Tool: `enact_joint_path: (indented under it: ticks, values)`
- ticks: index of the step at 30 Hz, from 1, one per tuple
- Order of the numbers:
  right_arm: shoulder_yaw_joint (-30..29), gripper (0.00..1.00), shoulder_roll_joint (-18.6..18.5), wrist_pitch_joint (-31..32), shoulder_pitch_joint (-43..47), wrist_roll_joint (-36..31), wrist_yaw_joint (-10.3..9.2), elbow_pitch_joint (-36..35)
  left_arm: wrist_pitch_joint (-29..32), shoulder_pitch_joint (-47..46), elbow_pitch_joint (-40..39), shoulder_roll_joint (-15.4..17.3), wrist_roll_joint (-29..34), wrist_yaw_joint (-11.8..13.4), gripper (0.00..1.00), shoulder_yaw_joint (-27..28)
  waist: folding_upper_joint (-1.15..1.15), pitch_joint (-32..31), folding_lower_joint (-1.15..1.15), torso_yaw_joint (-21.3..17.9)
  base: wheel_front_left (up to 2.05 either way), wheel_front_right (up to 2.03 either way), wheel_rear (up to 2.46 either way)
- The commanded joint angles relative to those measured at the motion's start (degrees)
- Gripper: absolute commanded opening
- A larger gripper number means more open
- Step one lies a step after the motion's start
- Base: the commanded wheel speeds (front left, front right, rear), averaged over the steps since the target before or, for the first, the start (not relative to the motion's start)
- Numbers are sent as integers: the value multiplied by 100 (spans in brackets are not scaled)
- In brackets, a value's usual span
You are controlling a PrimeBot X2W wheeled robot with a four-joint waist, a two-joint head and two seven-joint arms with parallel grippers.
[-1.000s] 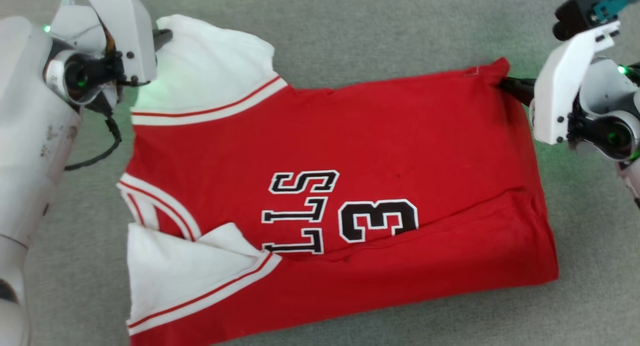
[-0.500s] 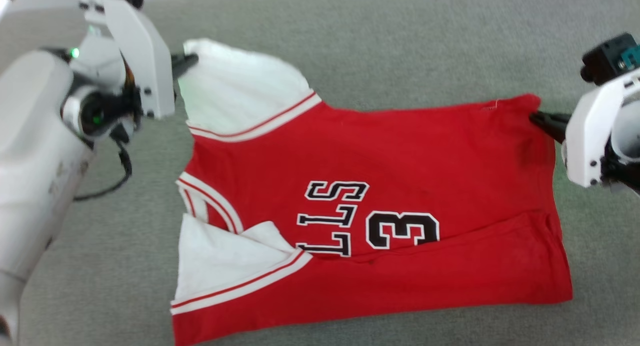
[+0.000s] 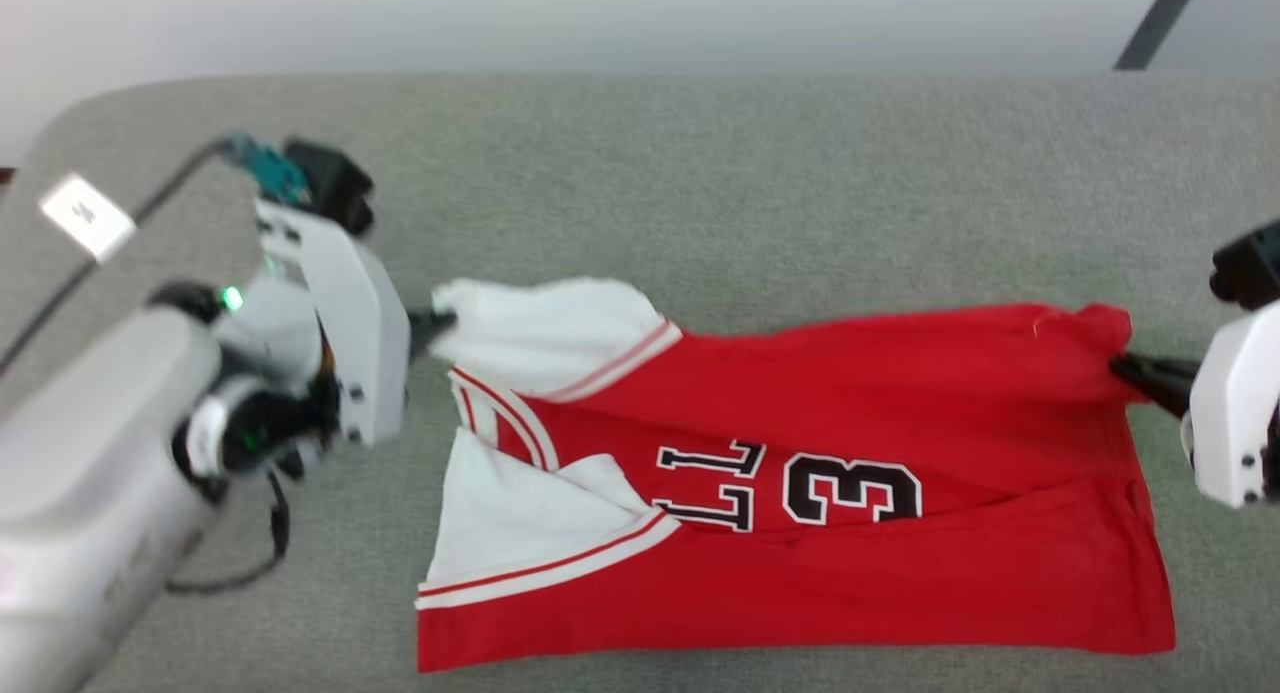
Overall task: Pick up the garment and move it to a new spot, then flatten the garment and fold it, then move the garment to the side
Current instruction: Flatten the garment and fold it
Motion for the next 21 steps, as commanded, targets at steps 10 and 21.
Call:
enact_joint_path:
  ticks: [10,21]
  values:
    - [-225,0,-301,15,911,-223,2,-525,28,1093,-1337,385,-330,690,0,-123,0,-300,0,134,0,0,0]
    - [-894,0,-213,353,2043,-214,2,-905,-14,1792,-1733,459,-617,961,0,-242,0,-369,0,28,0,0,0]
